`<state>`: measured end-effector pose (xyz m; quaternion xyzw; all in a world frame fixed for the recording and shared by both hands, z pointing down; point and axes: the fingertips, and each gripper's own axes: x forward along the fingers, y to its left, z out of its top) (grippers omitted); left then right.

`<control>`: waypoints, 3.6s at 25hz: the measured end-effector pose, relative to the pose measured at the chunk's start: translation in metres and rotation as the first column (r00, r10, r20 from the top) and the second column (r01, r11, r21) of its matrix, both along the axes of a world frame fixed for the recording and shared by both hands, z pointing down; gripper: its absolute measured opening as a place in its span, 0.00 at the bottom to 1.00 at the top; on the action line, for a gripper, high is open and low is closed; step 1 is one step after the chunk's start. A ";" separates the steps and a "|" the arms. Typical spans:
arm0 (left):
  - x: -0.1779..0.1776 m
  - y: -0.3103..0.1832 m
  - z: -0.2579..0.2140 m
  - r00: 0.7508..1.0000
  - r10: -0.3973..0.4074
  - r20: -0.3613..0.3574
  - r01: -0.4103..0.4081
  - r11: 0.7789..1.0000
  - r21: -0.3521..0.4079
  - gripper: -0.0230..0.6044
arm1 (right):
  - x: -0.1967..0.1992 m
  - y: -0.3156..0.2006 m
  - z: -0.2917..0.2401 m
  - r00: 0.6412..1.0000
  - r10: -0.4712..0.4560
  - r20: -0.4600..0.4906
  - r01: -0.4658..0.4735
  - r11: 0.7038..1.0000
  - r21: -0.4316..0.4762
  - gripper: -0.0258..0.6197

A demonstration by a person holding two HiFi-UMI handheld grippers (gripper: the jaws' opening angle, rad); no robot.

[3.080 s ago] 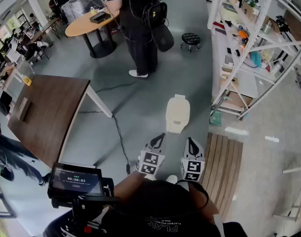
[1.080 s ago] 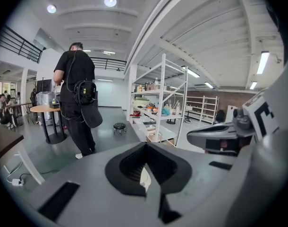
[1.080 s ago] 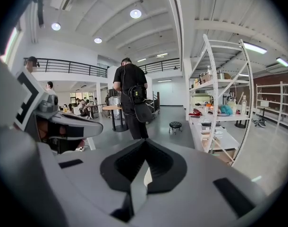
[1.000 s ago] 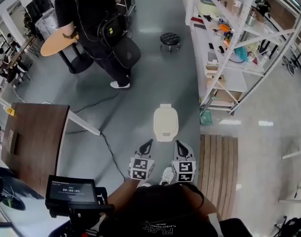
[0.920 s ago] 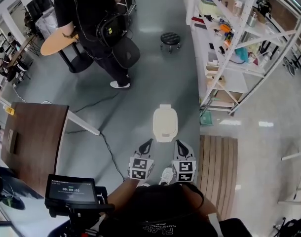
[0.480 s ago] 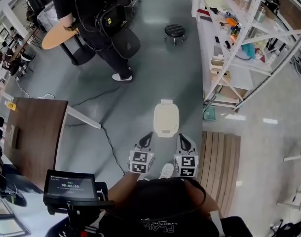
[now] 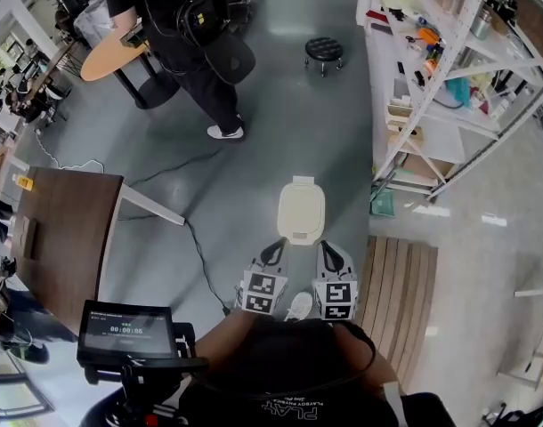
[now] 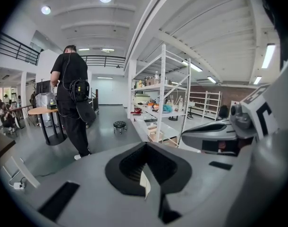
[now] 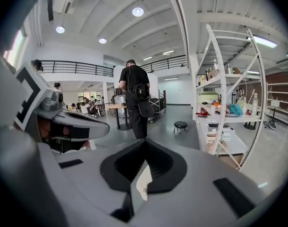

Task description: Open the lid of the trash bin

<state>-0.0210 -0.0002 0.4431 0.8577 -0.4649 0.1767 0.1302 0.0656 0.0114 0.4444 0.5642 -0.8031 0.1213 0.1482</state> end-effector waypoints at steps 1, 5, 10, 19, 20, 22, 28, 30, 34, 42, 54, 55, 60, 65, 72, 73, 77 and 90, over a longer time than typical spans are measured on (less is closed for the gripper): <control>0.003 0.001 0.001 1.000 0.005 -0.004 -0.005 1.000 0.001 0.03 | 0.001 0.000 0.001 1.000 0.003 0.009 -0.003 1.000 -0.006 0.04; 0.010 -0.001 0.001 1.000 0.019 0.005 -0.019 1.000 0.010 0.03 | 0.004 -0.005 0.001 0.999 0.020 0.041 -0.019 1.000 -0.014 0.04; 0.005 -0.012 0.002 1.000 0.011 0.022 -0.012 1.000 0.005 0.03 | 0.007 -0.015 0.004 0.998 0.038 0.056 -0.037 0.999 -0.022 0.04; -0.005 -0.049 0.007 0.999 0.035 -0.007 -0.035 0.999 -0.031 0.03 | -0.001 -0.049 0.000 0.997 0.066 0.033 -0.066 0.998 -0.019 0.04; -0.005 -0.054 0.005 0.999 0.038 -0.012 -0.038 0.999 -0.025 0.03 | -0.002 -0.052 -0.001 0.997 0.068 0.030 -0.067 0.998 -0.014 0.04; -0.005 -0.063 0.001 0.999 0.043 -0.014 -0.043 0.999 -0.013 0.03 | -0.001 -0.060 -0.002 0.997 0.077 0.028 -0.077 0.997 -0.010 0.04; -0.021 -0.080 0.004 0.998 0.056 -0.009 -0.056 0.998 -0.032 0.03 | -0.014 -0.079 0.000 0.996 0.086 0.012 -0.086 0.996 -0.014 0.04; -0.028 -0.088 0.002 0.998 0.055 -0.016 -0.056 0.998 -0.022 0.03 | -0.019 -0.086 0.000 0.996 0.088 0.007 -0.087 0.996 -0.015 0.04; -0.040 -0.106 -0.005 0.999 0.052 -0.013 -0.053 0.999 -0.002 0.03 | -0.029 -0.102 -0.002 0.996 0.087 0.000 -0.087 0.996 -0.016 0.04; -0.060 -0.125 0.005 0.998 0.064 -0.024 -0.064 0.998 -0.027 0.03 | -0.049 -0.120 0.004 0.995 0.103 -0.014 -0.103 0.994 -0.026 0.04; -0.080 -0.132 0.017 0.998 0.061 -0.025 -0.063 0.996 -0.067 0.03 | -0.068 -0.126 0.021 0.996 0.095 0.003 -0.094 0.994 -0.062 0.04; -0.080 -0.133 0.018 0.998 0.057 -0.020 -0.059 0.996 -0.072 0.03 | -0.068 -0.128 0.020 0.996 0.087 0.003 -0.087 0.994 -0.064 0.04; -0.074 -0.135 0.021 0.999 0.039 -0.015 -0.040 0.997 -0.063 0.03 | -0.066 -0.135 0.019 0.999 0.046 -0.006 -0.046 0.997 -0.067 0.04; -0.073 -0.140 0.031 1.000 0.009 0.009 -0.008 0.997 -0.076 0.03 | -0.057 -0.142 0.028 0.999 0.029 -0.015 -0.030 0.996 -0.084 0.04; -0.061 -0.145 0.060 1.000 0.010 0.016 -0.008 0.993 -0.118 0.03 | -0.056 -0.144 0.058 1.000 -0.004 -0.018 0.002 0.991 -0.133 0.04; -0.063 -0.147 0.063 1.000 0.003 0.021 -0.001 0.993 -0.117 0.03 | -0.057 -0.143 0.062 1.000 -0.006 -0.016 0.004 0.990 -0.140 0.04; -0.065 -0.153 0.080 1.000 -0.029 -0.006 0.028 0.988 -0.154 0.03 | -0.054 -0.140 0.077 1.000 -0.004 -0.018 0.001 0.986 -0.167 0.04; -0.076 -0.158 0.143 0.993 -0.108 0.055 0.120 0.953 -0.278 0.03 | -0.060 -0.130 0.142 0.999 -0.039 -0.023 0.030 0.954 -0.298 0.04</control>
